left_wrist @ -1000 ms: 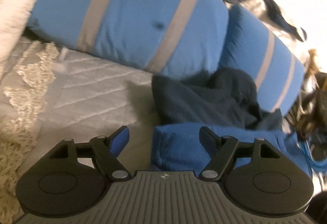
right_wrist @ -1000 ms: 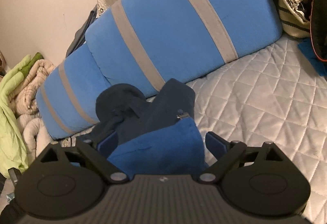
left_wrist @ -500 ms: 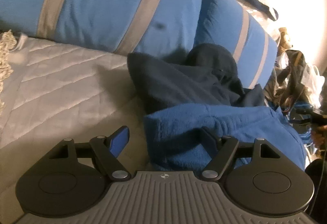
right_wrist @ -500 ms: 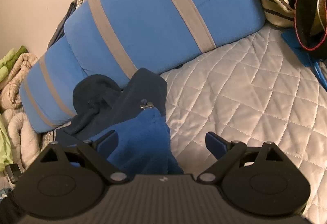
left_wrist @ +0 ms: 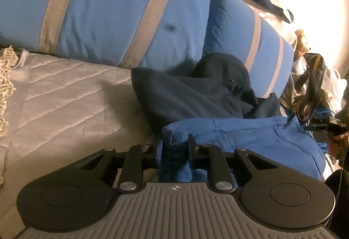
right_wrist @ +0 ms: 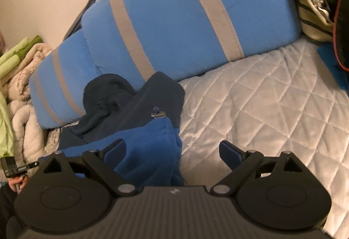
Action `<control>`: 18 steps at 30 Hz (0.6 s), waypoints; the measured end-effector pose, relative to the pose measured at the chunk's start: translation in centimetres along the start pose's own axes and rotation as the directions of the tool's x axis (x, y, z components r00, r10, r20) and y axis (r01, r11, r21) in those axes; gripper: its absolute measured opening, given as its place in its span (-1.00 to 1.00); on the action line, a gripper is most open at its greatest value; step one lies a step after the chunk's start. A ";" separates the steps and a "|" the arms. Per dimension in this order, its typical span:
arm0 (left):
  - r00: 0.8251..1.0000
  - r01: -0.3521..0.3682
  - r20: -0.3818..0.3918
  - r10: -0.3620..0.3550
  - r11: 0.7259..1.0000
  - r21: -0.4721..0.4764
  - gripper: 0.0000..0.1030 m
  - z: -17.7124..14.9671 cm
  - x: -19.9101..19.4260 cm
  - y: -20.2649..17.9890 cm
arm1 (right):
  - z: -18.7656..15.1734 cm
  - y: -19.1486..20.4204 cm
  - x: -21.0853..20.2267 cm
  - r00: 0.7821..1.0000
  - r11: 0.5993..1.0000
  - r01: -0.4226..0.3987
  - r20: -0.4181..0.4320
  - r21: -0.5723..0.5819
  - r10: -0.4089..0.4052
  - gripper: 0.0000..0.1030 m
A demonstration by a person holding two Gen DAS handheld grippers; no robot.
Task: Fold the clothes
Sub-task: 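Grasp the jacket edge with the left tool while the right tool grasps beside it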
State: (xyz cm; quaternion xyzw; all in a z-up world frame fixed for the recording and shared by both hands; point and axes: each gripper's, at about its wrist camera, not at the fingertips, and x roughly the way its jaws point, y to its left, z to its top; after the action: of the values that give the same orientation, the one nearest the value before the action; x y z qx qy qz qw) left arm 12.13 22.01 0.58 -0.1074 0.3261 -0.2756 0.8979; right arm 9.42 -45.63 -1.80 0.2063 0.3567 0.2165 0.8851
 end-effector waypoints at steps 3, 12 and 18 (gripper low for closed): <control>1.000 -0.027 -0.001 0.027 0.999 -0.019 -0.60 0.1 0.1 -0.2 | 0.2 -0.2 0.5 0.999 0.998 -0.043 -0.007 -0.046 0.043 0.89; 0.995 -0.098 -0.009 0.098 0.995 -0.035 -0.61 0.2 0.6 -0.8 | 0.9 0.7 5.2 0.984 0.957 -0.171 -0.094 -0.233 0.152 0.71; 0.993 -0.110 0.029 0.111 0.994 -0.009 -0.64 1.0 -0.9 -2.0 | 1.6 0.8 5.8 0.973 0.956 -0.228 -0.071 -0.185 0.219 -0.74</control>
State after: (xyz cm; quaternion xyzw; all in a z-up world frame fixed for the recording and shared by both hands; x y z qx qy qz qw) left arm 11.36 20.83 2.60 -0.0967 0.3194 -0.2226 0.9160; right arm 14.17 -42.22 -3.52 0.1537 0.3306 0.3536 0.8614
